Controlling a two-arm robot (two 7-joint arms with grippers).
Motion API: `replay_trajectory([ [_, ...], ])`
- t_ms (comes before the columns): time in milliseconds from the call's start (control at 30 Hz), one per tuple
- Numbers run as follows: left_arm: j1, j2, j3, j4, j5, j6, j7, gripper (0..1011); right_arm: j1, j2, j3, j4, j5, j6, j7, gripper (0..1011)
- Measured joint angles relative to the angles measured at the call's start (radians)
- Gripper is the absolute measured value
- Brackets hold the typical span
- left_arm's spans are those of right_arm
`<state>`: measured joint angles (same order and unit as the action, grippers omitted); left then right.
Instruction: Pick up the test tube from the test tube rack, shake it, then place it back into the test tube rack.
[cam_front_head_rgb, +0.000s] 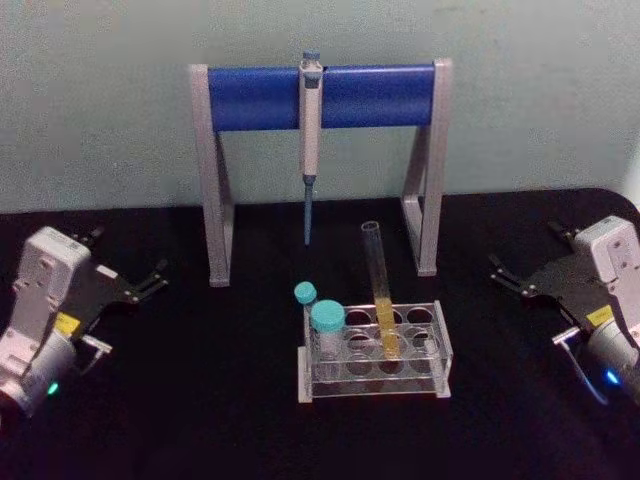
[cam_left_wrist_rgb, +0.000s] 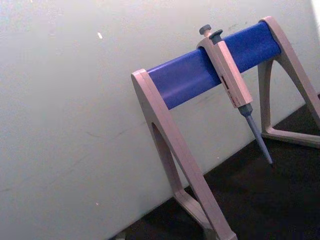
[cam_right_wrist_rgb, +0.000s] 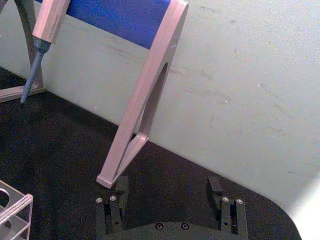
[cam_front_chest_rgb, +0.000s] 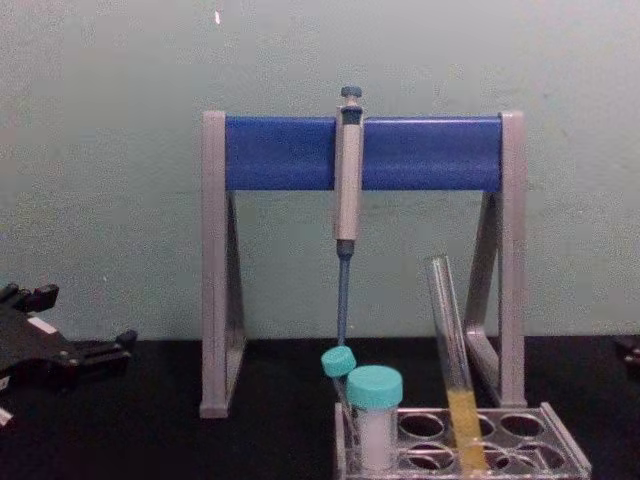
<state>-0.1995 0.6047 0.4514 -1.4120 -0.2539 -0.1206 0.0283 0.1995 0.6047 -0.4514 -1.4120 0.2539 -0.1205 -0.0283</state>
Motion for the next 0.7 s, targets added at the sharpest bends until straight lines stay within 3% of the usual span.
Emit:
replay_trajectory([
  [533,0.000,0.000,0.000,0.000,0.000,0.000,0.000,1001,0.000,0.000,0.001,0.000,0.000,0.000,0.000,1000],
  [700,0.000,0.000,0.000,0.000,0.000,0.000,0.000,1001,-0.010,-0.003,0.015,-0.009,-0.009,-0.009,0.014,1000],
])
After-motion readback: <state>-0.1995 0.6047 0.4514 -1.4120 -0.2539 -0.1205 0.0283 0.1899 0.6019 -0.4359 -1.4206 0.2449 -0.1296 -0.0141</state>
